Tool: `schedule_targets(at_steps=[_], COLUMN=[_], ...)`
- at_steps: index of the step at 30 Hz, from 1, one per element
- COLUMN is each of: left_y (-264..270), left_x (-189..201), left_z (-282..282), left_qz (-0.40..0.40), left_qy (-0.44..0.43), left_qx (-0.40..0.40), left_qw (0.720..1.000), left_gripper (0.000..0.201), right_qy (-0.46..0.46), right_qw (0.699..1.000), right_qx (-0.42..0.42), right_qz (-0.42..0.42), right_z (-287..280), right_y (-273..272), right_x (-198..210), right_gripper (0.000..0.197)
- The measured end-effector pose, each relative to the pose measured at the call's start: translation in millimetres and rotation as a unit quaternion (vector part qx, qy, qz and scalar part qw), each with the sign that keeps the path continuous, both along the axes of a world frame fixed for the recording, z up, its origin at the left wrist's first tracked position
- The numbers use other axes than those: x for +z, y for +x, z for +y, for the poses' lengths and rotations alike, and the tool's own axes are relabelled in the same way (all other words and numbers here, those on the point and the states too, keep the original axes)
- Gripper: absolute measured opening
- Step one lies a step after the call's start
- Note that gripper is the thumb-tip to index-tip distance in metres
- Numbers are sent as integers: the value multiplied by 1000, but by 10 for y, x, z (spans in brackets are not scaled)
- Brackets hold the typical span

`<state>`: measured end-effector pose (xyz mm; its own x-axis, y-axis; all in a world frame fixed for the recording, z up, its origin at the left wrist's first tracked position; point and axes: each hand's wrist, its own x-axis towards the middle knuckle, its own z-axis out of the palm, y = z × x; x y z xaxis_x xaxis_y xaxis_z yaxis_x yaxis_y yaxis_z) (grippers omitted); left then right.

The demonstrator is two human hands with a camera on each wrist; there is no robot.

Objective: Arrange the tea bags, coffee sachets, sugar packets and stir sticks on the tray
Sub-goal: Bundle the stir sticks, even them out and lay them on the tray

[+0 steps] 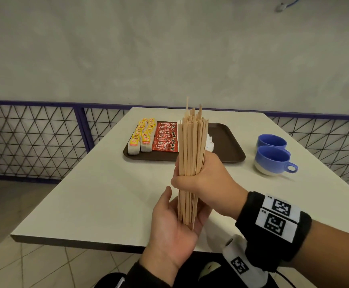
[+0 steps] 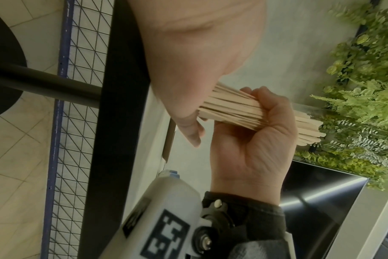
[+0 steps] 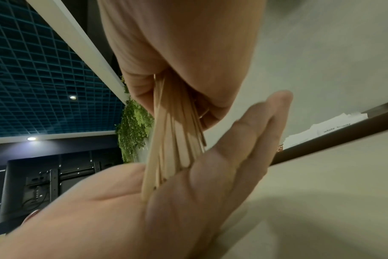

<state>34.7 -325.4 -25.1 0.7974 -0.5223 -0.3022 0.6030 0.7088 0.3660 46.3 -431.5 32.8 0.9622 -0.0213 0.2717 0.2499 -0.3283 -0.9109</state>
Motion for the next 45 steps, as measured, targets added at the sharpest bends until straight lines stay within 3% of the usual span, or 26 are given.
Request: schedule_targets(at_steps=[6,18,22,27,38,45], left_y=[20,30,49,64,107,121], left_x=[2,62,58,65,25,24], left_z=[-10,-33,-29,-32,-45,-46], left_qz=[9,-17,-11,-23,-1,12], left_qy=[-7,-33,-16,-14,-11,-17], left_qx=[-14,-16,-7,3,5,-6], left_qw=[1000,999,1000,1000,1000,1000], left_gripper=[52,53,59,60,56,51], right_qy=[63,174,158,210,124,134], right_qw=[994,983,987,977,988,989], right_qx=[-64,20,-23,-24,-54,-40], right_qz=[-55,52,11,-16,-75,-49], right_z=[92,100,38,48,104,109], right_y=[42,22,74,107,92,104], right_x=[22,17,74,134,123,85], right_gripper=[16,27,7,15,22,19])
